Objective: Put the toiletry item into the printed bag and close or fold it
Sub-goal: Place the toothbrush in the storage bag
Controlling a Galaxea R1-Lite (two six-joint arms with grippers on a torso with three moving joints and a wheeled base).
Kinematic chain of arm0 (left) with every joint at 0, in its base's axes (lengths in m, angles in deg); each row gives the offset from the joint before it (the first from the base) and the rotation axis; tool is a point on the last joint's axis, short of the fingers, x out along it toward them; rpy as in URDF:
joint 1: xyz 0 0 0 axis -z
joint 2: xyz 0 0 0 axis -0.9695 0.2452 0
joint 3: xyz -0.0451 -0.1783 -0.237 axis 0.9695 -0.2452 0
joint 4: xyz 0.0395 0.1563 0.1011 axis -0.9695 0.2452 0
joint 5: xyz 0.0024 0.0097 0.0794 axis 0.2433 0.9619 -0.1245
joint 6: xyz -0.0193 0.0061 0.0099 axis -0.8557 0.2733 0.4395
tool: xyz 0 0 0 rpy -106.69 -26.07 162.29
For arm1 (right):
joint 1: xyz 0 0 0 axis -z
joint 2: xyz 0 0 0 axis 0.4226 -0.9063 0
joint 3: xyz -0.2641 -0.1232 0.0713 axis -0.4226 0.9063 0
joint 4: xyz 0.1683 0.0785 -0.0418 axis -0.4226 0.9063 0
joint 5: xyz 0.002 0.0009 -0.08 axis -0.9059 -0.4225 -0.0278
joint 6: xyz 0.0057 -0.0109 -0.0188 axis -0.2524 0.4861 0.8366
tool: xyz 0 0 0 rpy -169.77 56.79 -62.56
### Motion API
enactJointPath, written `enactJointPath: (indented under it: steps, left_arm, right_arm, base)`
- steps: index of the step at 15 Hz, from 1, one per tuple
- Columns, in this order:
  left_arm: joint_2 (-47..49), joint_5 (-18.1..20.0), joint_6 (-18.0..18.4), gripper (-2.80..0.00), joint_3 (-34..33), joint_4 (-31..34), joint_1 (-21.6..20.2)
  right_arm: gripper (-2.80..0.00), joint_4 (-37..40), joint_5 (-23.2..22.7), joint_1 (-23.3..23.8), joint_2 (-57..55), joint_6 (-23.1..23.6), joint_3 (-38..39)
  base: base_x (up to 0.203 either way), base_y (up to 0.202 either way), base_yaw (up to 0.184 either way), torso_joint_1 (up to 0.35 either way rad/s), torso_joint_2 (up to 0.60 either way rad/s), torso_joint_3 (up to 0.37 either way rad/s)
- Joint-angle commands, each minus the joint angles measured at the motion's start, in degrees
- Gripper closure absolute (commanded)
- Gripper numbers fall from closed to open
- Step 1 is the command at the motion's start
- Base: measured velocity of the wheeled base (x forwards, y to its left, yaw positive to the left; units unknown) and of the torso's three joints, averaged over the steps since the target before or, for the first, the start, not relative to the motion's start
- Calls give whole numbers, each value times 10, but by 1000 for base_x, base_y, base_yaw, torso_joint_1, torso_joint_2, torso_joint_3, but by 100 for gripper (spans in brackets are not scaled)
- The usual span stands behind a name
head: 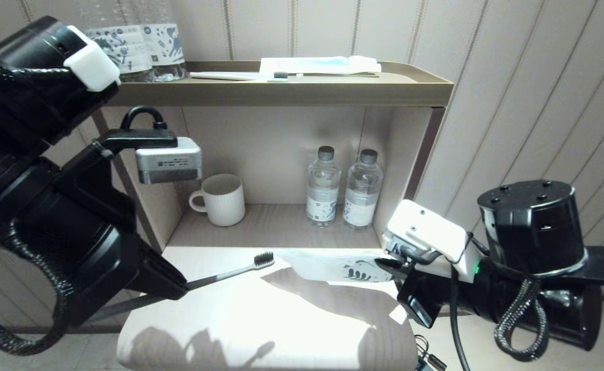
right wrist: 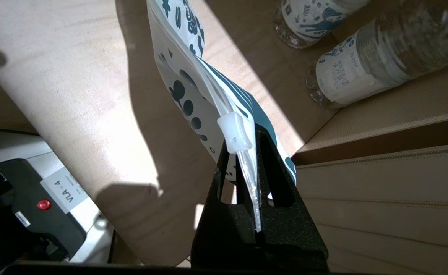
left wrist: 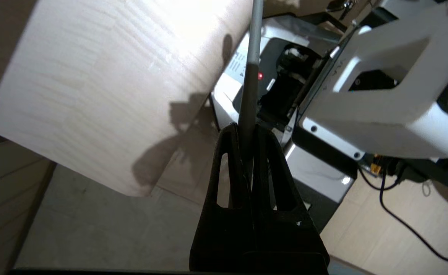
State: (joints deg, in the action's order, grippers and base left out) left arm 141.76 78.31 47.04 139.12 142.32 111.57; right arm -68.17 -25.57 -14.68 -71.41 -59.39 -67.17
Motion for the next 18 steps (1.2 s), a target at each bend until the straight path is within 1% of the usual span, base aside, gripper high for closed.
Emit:
enactJointPath:
  steps: [1, 2, 4, 6, 10, 13, 14, 15, 17, 18]
  left_arm:
    - [-14, 1, 23, 0, -6, 12, 0]
    - [-11, 1, 35, 0, -15, 15, 0]
    - [2, 2, 37, 0, -29, 9, 1]
    - [15, 2, 36, 0, -30, 7, 1]
    - [26, 0, 36, 0, -9, -1, 0]
    - [37, -2, 36, 0, 31, -1, -1]
    - [40, -3, 35, 0, 37, -2, -2]
    - [41, -3, 35, 0, 36, -2, -2]
    - [41, -3, 35, 0, 32, -3, -2]
    - [44, -3, 36, 0, 33, -3, -2]
  right_arm:
    - [0, -2, 0, 0, 1, 1, -16]
    - [0, -2, -1, 0, 1, 0, -27]
    - [0, -2, -3, 0, 3, 0, -41]
    - [0, 0, -5, -3, 15, 0, -48]
    - [0, 1, -8, -25, 47, -1, -17]
    - [0, -5, -5, -28, 54, -3, 14]
    - [0, -35, -3, -28, 53, -4, 24]
    - [0, -85, 0, -26, 46, -5, 35]
    - [0, -225, 20, -20, 2, -7, 63]
    - [0, -282, 30, -17, -19, -6, 82]
  base:
    - [0, 0, 0, 0, 0, 0]
    - [0, 0, 0, 0, 0, 0]
    - [0, 0, 0, 0, 0, 0]
    - [0, 0, 0, 0, 0, 0]
    - [0, 0, 0, 0, 0, 0]
    - [0, 0, 0, 0, 0, 0]
    - [0, 0, 0, 0, 0, 0]
    - [0, 0, 0, 0, 0, 0]
    - [0, 0, 0, 0, 0, 0]
    - [0, 0, 0, 0, 0, 0]
